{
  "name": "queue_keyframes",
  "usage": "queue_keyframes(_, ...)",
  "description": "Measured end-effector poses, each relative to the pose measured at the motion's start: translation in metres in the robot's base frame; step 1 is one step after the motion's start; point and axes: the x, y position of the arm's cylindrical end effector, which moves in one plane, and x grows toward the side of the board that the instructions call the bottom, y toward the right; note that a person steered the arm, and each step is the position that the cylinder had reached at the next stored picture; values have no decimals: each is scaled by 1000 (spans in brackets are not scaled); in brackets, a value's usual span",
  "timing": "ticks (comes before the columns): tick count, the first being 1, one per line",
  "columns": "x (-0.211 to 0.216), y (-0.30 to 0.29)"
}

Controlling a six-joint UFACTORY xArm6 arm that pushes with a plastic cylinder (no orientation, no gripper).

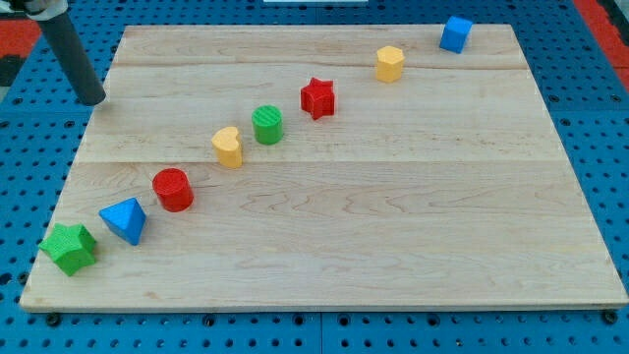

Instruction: Push the blue cube right a bit

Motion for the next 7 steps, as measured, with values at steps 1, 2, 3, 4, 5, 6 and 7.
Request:
queue_keyframes(1,0,0)
queue_keyframes(2,0,-1)
queue_keyframes(3,0,1)
queue_keyframes(4,-12,18)
queue_keyframes(5,-35,49)
queue_keyframes(6,-73,125)
queue_keyframes(7,-103,188)
